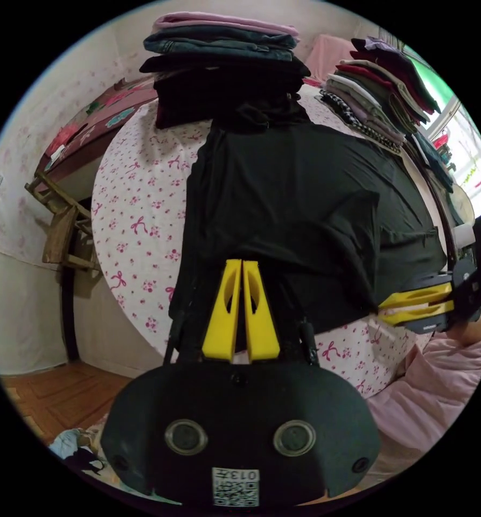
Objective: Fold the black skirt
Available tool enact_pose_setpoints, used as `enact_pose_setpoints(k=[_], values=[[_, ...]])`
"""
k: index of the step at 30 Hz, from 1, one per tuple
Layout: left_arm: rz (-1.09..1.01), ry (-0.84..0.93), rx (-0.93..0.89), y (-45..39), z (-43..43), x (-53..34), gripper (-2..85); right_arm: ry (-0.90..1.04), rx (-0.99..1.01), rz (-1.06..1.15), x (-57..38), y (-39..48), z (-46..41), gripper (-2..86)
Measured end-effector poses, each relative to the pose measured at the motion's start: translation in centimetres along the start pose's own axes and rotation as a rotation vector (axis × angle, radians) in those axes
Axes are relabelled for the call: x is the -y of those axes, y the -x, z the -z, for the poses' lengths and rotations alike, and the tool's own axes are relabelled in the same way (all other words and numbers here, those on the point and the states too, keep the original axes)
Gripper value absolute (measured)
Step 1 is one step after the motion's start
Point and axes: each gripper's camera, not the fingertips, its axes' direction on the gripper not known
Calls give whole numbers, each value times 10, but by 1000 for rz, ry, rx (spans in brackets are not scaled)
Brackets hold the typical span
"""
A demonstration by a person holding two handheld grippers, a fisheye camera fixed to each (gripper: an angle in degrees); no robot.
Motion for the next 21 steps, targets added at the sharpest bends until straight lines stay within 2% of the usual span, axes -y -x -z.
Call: enact_pose_setpoints(k=[2,5,9,13,16,21], values=[[43,-9,-35,9,3,-8,-2,57,11,0,-2,-5,-10,48],[95,-17,-11,22,15,-27,0,21,26,-19,-12,-23,8,51],[155,-94,-27,36,35,-51,9,-73,-140,-117,-24,-72,38,63],[50,-132,-67,21,43,-38,48,-98,-169,-216,-7,-127,42,79],[-53,-96,-56,2,35,-20,67,-81,-172,-218,9,-146,35,78],[-121,-8,15,-14,18,-6,19,64,-147,-169,19,-157,10,26]])
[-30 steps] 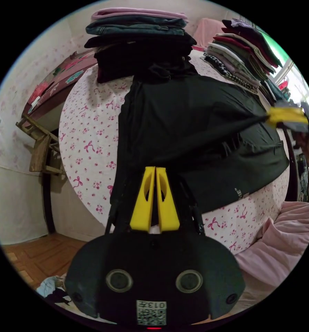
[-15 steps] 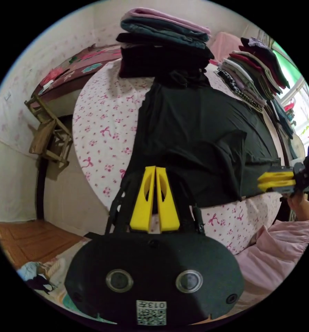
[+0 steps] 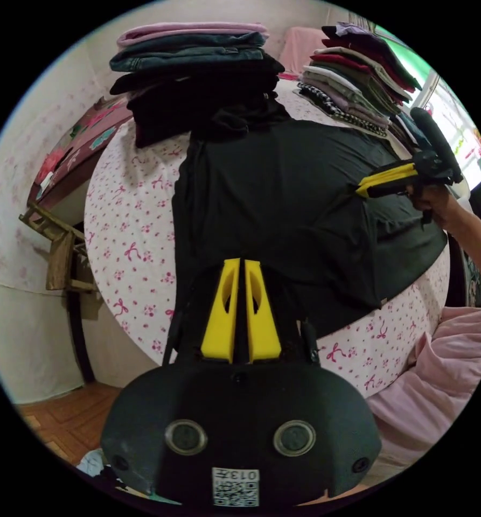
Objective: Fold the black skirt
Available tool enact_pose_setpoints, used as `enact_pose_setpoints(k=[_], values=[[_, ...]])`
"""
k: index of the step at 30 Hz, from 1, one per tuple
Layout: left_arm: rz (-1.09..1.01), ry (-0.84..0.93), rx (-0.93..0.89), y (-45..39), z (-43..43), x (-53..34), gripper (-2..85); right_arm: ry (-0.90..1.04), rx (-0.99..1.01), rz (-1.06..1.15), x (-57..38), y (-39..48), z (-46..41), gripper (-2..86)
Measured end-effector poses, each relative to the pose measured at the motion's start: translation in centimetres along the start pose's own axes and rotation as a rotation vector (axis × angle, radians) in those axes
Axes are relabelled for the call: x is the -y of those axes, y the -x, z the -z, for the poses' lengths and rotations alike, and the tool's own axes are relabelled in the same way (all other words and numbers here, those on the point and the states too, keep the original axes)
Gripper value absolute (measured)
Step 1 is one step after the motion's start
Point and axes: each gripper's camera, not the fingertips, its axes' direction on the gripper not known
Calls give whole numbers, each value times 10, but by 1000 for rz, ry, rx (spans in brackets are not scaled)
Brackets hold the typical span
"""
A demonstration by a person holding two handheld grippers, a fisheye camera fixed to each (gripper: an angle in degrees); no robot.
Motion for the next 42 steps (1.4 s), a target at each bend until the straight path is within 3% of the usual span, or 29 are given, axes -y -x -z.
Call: enact_pose_setpoints(k=[4,11,15,21,24,27,29,33,40,42], values=[[35,-25,29,3,8,-11,8,-165,32,-144,-26,-23,26,26],[233,-134,-115,20,17,-26,5,-213,152,-332,-65,-62,26,65],[259,-201,-77,14,42,-35,4,-325,132,-262,-90,-54,64,38],[-4,-131,-16,-56,60,-27,4,-178,87,63,-111,18,62,10],[-140,-88,-44,-99,59,-24,4,-142,85,93,-131,38,58,5],[-287,-22,40,-141,54,-22,3,-96,56,118,-152,51,57,3],[-315,32,105,-156,45,-19,1,-70,5,133,-164,57,56,3],[-322,44,65,-163,48,-13,-2,21,-106,152,-189,64,52,2],[-344,117,63,-178,62,-8,-3,-7,-102,102,-221,54,76,2],[-290,63,74,-174,75,-4,-3,-65,-137,50,-232,41,92,3]])
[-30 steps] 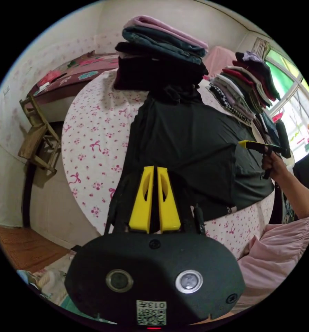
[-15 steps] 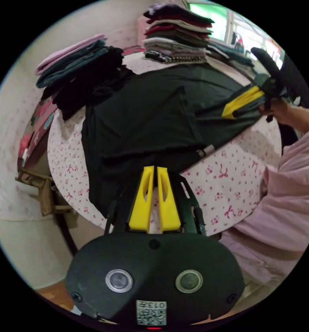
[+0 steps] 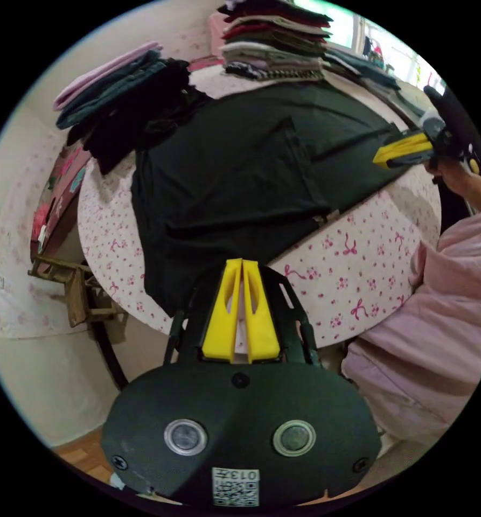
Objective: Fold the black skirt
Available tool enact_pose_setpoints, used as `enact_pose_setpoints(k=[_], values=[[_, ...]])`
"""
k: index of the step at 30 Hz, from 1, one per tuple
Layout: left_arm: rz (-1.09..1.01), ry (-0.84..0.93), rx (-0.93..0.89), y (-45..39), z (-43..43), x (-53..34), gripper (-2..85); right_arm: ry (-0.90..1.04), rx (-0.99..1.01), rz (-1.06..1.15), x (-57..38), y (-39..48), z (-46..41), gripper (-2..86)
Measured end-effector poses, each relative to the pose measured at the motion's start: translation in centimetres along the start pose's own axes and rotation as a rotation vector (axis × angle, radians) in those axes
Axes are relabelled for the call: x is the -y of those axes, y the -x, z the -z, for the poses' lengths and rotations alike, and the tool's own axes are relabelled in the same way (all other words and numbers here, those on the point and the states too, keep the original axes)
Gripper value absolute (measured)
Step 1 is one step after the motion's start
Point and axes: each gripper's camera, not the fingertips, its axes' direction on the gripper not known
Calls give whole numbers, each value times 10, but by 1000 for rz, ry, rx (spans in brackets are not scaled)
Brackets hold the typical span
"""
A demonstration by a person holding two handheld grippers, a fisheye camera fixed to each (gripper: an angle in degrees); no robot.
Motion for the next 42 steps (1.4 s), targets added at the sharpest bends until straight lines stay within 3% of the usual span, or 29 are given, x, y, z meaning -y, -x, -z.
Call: enact_pose_setpoints(k=[3,8,15,19,24,30,33,37,42], values=[[71,-91,4,10,17,11,-3,-32,-18,-76,-5,-24,12,3],[89,33,63,14,-15,49,-3,-21,-57,-115,-2,-58,9,3],[185,-33,80,27,6,50,-3,-92,-112,-294,-54,-131,55,3],[123,-93,76,9,14,83,-3,-58,-258,-471,-121,-183,83,2],[22,-46,56,-15,-15,128,-2,18,-326,-607,-169,-240,92,2],[55,-5,38,2,-31,137,-3,77,-351,-659,-188,-289,90,2],[132,9,9,18,-28,132,-3,-33,-290,-698,-203,-308,113,3],[221,-127,17,38,-5,133,-3,-91,-292,-616,-193,-336,129,3],[155,-110,72,42,-23,195,-3,-97,-270,-510,-146,-381,108,2]])
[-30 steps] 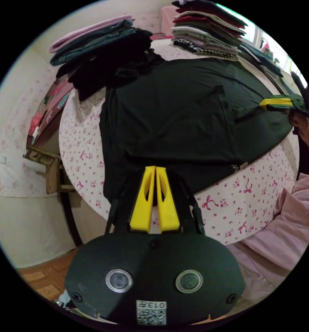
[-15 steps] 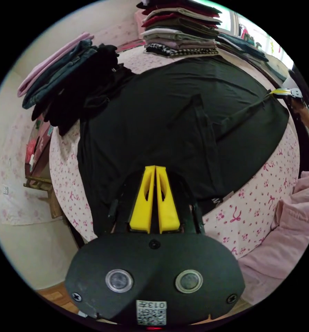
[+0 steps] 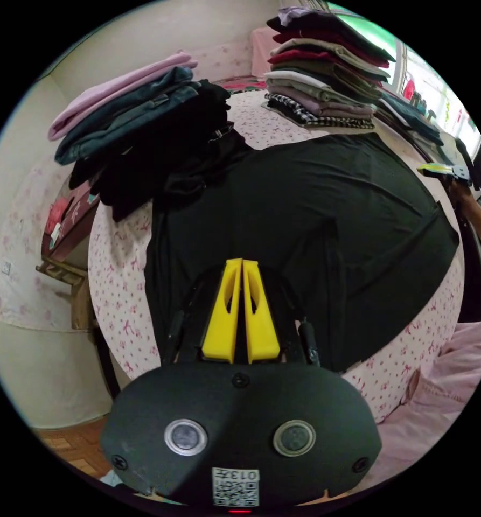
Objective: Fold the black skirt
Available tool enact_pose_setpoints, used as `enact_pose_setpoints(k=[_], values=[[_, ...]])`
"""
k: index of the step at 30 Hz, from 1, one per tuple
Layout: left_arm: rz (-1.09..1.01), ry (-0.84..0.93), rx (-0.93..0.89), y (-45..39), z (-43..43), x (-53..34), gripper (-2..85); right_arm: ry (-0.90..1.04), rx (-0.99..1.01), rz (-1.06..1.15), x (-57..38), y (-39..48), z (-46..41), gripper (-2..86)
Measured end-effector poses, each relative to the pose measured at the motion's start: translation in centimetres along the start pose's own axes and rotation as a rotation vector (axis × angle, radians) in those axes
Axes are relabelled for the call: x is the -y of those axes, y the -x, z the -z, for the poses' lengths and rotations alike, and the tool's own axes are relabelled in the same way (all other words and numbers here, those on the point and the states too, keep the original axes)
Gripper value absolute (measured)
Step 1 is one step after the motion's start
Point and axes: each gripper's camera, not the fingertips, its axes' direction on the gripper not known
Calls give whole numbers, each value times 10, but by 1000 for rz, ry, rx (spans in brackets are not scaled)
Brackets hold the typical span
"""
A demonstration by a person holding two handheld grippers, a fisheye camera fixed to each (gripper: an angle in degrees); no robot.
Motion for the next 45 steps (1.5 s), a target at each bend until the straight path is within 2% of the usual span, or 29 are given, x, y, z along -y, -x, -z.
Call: enact_pose_setpoints(k=[6,11,15,18,21,25,29,33,36,39,42,45], values=[[-24,109,16,10,-53,46,-3,85,55,50,45,-26,-48,2],[34,87,-57,40,-67,41,-3,64,139,18,48,-72,-55,2],[57,21,-29,51,-58,44,-3,-17,158,3,61,-86,-48,2],[56,68,-4,61,-74,59,-3,-40,202,40,83,-81,-56,3],[79,83,-16,76,-90,64,0,79,137,97,102,-72,-83,4],[162,44,-11,110,-90,64,13,-11,-13,82,112,-81,-69,9],[76,-7,88,127,-91,96,75,-3,27,168,136,-83,-70,25],[-15,-10,75,133,-104,140,116,38,76,291,177,-71,-86,66],[-58,55,56,140,-130,166,128,83,83,389,203,-61,-99,84],[-67,124,17,149,-157,178,119,161,76,457,220,-53,-114,93],[-65,126,-39,160,-171,181,56,242,118,505,231,-46,-128,91],[-51,143,-65,170,-178,183,28,282,152,505,239,-43,-132,60]])
